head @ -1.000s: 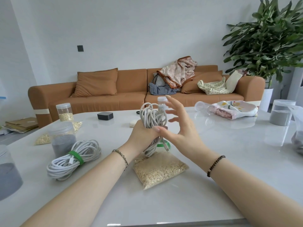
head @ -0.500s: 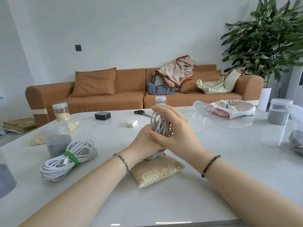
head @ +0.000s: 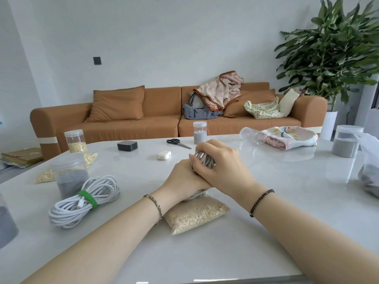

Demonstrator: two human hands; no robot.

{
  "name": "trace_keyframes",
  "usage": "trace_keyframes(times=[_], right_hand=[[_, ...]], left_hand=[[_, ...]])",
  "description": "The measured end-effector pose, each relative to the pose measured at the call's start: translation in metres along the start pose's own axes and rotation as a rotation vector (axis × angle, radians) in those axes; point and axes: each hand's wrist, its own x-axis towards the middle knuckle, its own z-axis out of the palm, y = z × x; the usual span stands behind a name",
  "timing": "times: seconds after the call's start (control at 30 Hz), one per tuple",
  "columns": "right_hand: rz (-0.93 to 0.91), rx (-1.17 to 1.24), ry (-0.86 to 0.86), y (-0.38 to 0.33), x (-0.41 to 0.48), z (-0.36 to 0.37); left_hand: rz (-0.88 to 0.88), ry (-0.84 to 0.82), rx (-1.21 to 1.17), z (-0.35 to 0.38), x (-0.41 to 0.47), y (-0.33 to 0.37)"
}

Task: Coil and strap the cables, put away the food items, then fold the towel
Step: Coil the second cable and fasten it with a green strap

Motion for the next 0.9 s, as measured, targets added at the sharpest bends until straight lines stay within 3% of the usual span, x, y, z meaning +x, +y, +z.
trace_keyframes(times=[0.2, 0.4, 0.73, 0.9], right_hand=[[-0.044, -0.240, 0.013, 0.000, 0.002, -0.002], [0.070, -0.100, 0.103, 0.001, -0.002, 0.001], [0.071, 0.112, 0.321, 0.001, 0.004, -0.023], [0.115, 0.188, 0.257, 0.007, 0.003, -0.021]], left_hand=[[-0.023, -0.091, -0.035, -0.002, -0.003, 0.001], [-0.046, -0.088, -0.040, -0.002, -0.006, 0.011], [-0.134, -0.352, -0.240, -0.023, -0.005, 0.027], [-0.136, -0.313, -0.266, -0.014, -0.010, 0.023]])
